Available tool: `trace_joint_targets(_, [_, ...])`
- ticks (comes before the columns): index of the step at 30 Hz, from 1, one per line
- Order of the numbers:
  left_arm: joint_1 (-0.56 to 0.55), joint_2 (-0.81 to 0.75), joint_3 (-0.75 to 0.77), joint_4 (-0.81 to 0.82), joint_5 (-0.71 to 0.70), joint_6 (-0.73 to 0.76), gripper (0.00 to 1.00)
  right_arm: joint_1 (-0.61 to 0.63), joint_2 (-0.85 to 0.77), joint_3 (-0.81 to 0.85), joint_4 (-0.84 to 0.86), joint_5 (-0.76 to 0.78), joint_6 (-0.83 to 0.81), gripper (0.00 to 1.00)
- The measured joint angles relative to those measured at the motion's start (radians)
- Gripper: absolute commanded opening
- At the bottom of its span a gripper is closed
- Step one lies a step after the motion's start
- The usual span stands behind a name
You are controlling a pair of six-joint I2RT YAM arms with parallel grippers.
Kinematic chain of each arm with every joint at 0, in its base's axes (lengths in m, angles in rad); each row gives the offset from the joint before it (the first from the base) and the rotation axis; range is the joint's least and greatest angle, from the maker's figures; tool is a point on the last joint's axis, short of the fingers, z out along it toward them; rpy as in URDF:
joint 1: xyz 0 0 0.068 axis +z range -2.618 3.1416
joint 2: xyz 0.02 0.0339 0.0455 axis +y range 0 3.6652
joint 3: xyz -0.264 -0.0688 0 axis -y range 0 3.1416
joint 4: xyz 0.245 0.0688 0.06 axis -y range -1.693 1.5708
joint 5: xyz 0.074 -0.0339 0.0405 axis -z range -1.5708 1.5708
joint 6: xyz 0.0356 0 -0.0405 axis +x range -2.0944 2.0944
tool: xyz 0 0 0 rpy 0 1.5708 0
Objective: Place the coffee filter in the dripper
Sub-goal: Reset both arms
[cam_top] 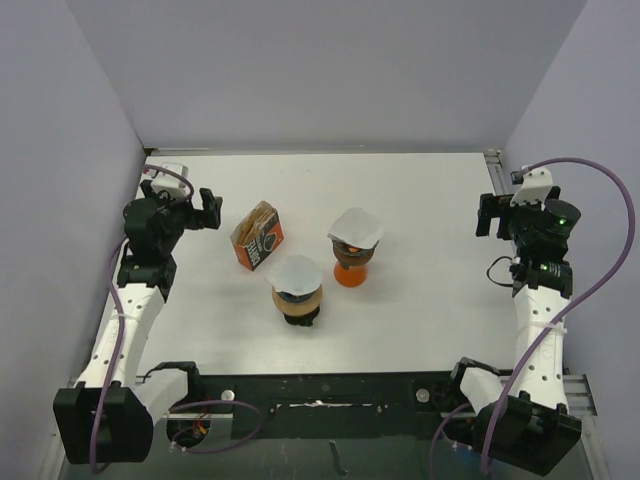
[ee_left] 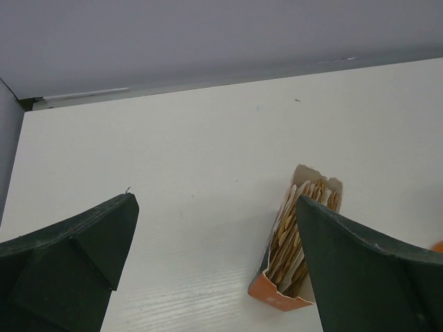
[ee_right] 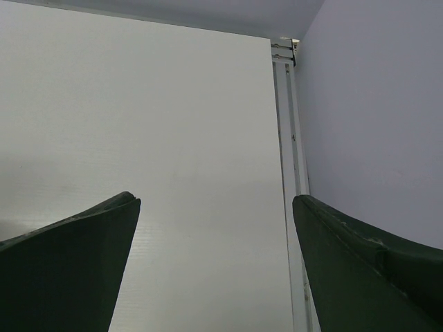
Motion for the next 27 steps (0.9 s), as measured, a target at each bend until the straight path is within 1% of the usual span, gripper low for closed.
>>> trace_joint_targets(9, [0.0,-0.028,0.0,-0.001,0.002,0.021,0.98,0.0,-0.031,-0.008,0.002,0.0,-0.001,0.98])
trace_joint_targets(27, [0.0,-0.029,0.0,-0.002,0.013,0.028,0.98,0.0,-0.034,-0.008,0.0,-0.01,-0.005,0.98])
